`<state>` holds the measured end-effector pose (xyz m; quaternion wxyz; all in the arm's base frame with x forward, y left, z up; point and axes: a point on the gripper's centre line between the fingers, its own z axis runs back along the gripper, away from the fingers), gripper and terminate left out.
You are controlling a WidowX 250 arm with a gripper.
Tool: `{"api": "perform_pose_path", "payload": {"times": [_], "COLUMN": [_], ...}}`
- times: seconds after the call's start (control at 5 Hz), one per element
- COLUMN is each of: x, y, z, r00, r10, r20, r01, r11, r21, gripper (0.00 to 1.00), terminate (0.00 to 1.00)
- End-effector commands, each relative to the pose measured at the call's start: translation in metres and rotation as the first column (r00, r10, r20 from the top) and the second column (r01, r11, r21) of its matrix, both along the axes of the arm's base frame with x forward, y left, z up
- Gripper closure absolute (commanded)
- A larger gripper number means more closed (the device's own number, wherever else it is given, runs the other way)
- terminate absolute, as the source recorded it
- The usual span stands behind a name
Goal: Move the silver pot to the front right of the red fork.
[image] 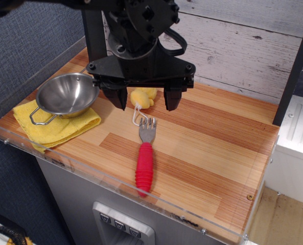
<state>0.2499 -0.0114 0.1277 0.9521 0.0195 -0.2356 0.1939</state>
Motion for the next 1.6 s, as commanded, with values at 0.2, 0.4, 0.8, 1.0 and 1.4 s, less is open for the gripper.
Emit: {"api": "perform_pose_path", "payload": {"times": [0.2,0.4,0.8,1.0,1.4], "x": [0.018,0.036,0.043,0.040,0.039], "y": [0.016,0.038,0.075,0.093,0.117], "z": [0.003,0.005,-0.002,-0.016,-0.038], "r00": [0.999,0.995,0.979,0.971,0.956], "r10": [0.051,0.101,0.203,0.235,0.289], "r20": [-0.010,-0.011,-0.013,-0.050,-0.056], "r01": [-0.051,-0.101,-0.203,-0.235,-0.288], "r11": [0.999,0.995,0.979,0.972,0.957], "r21": [-0.003,0.000,-0.002,0.022,0.025], "gripper": [0.00,0.00,0.00,0.00,0.00], "terminate": [0.00,0.00,0.00,0.00,0.00]}}
